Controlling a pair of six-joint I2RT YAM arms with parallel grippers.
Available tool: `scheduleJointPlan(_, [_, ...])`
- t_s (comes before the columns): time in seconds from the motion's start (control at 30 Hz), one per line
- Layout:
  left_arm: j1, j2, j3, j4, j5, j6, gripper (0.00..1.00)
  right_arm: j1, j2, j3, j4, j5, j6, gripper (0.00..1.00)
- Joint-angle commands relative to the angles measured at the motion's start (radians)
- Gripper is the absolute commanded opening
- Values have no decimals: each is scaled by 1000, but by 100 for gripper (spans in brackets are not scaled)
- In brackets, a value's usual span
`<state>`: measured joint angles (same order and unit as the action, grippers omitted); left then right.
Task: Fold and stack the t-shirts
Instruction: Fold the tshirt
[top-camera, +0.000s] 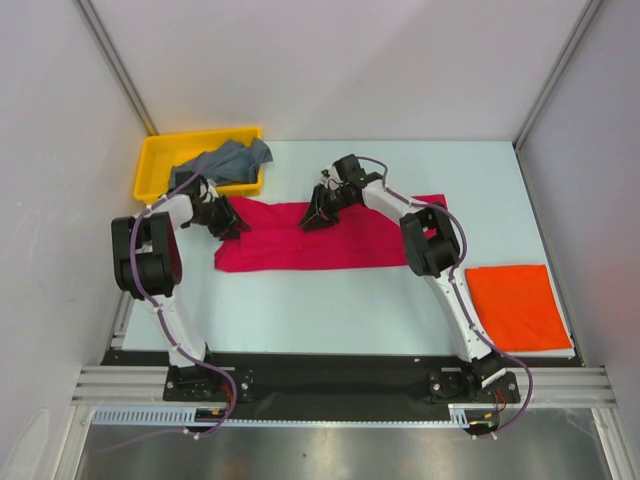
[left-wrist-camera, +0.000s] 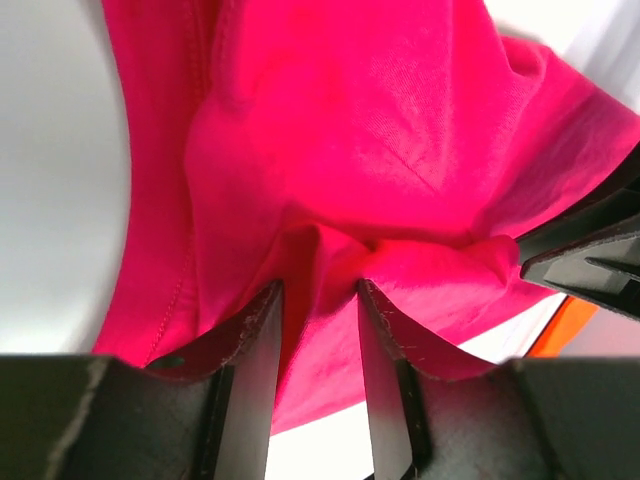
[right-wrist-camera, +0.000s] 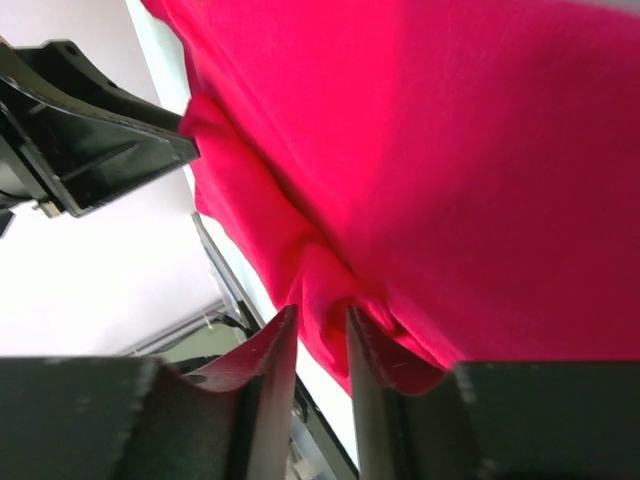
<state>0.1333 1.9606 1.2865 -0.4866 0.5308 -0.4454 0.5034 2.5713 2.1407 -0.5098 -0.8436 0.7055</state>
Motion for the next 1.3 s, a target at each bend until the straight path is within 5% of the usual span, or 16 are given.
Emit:
scheduleJointPlan(0.0, [-4,11,50,40,31,-22,40,-6,16,4,74,-44,57,30])
scheduleJointPlan(0.27, [-4,7,39,59,35,-36,38,4,33,-1,142,-68,123,29])
scheduleJointPlan(0.6, [-4,21,23,91,17,-36,17,-25,33,-44,202,1,143,0])
scheduleJointPlan(0.7, [-6,29,22,100,-20,-33,0,-34,21,-67,218,38,134,0])
scheduleJointPlan(0.93, [-4,23,-18,101,-86,-22,0,-42,33,-77,206,58,103,0])
scheduleJointPlan(1.0, [-4,20,-30,99,-98,-22,5,-43,39,-64,186,61,86,0])
scheduleJointPlan(1.13, [-6,-46,-39,82,-153,-12,42,-55,24,-41,122,72,17,4])
scheduleJointPlan(1.27, [-17,-129,-9,40,-156,8,47,-57,-34,19,-76,162,-132,18])
